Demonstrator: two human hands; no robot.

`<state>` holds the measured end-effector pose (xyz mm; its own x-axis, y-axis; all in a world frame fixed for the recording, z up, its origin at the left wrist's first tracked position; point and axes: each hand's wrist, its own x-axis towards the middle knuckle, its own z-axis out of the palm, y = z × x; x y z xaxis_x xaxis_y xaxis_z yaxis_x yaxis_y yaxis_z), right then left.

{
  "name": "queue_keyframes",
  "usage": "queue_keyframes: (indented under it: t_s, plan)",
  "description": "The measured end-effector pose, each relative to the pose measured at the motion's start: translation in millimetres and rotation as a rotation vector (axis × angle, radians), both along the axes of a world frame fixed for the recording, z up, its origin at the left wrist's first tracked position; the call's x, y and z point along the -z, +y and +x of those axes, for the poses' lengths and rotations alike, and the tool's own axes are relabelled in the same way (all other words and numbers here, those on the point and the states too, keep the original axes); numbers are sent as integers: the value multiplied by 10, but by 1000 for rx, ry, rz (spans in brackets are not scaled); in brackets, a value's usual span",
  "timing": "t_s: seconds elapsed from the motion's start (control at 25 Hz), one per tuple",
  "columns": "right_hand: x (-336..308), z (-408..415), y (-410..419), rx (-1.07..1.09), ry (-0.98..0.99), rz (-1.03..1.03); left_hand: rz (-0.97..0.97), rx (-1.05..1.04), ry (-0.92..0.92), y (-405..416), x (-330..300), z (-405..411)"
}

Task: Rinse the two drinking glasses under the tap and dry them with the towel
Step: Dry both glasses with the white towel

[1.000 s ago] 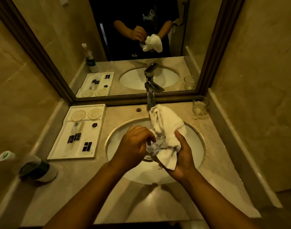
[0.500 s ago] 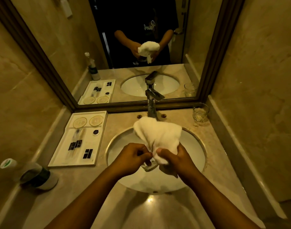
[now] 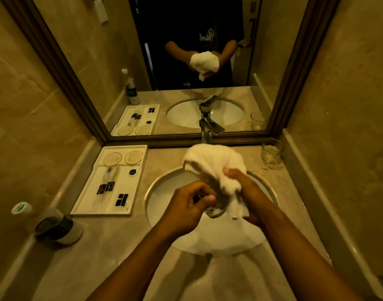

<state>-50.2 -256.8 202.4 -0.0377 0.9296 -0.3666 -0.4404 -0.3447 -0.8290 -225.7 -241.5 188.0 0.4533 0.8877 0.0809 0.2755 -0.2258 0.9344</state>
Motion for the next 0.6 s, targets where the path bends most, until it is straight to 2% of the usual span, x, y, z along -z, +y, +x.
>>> queue_keyframes:
  t_s: [0.08, 0.2, 0.28, 0.36, 0.4, 0.48, 0.6]
  plan:
    - [-46, 135, 84, -134, 232, -171, 29, 87, -22, 23, -166, -32]
    - [176, 187, 58, -329, 420, -155, -53, 276, -51, 49, -366, -104]
    - [361, 189, 8, -336, 540, -145, -106, 397, 34, 113, -409, -151]
    - [415, 154, -3, -254, 595, -144, -45, 421, 221, 210, -379, -197]
    - [422, 133, -1, -175, 534, -116, -10, 390, 320, 252, -340, -209]
    - [474, 93, -15, -6, 243, 10, -28, 312, 423, 265, -303, -153]
    - [368, -3, -93, 101, -277, 291, -210, 297, 342, 186, -257, 7]
